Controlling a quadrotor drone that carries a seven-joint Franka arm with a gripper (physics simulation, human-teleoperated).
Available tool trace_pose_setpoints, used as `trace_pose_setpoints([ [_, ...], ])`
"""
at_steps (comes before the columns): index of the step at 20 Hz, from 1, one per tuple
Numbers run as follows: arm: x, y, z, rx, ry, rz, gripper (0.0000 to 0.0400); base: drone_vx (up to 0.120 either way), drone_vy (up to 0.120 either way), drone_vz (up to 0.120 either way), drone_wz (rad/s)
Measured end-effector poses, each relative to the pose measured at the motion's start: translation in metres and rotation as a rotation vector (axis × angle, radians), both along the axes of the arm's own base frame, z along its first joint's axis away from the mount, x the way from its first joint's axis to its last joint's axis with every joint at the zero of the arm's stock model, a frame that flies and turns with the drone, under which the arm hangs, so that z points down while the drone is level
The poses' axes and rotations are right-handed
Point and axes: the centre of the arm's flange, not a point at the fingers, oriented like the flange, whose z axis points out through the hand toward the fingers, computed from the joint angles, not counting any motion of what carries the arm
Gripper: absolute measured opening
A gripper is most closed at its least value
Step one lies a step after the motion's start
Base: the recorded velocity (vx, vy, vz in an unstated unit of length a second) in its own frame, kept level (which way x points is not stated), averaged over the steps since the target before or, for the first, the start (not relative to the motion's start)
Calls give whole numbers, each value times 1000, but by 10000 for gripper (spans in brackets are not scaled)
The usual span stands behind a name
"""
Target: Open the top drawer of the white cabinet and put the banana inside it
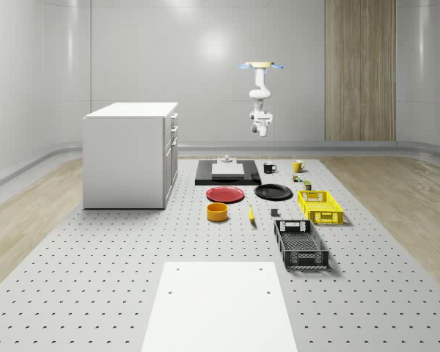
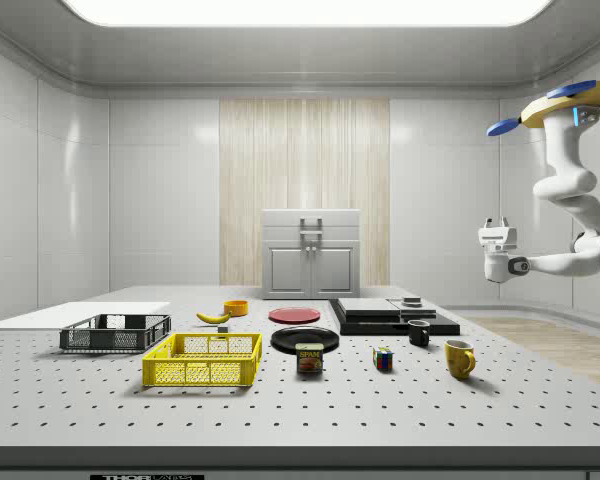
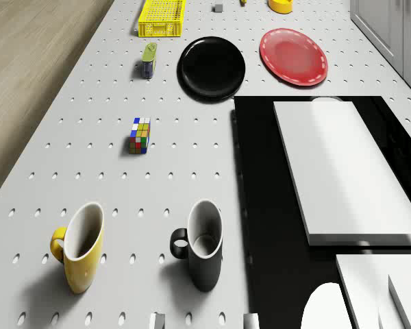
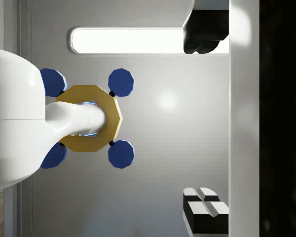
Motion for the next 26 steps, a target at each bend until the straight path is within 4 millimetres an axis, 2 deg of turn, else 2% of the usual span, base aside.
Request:
trace_pose_setpoints([
  [9,-2,-1,61,16,-7,-1,400,0,0,0,0],
  [11,-2,-30,66,316,-5,-3,400,0,-60,0,0],
  [14,0,-68,52,766,-3,-1,400,80,-120,0,0],
  [18,1,-91,27,1162,-1,2,400,120,-120,110,0],
  [22,1,-97,11,1370,-1,4,400,120,-120,120,0],
  [26,2,-99,2,1472,-1,5,400,120,-120,120,0],
])
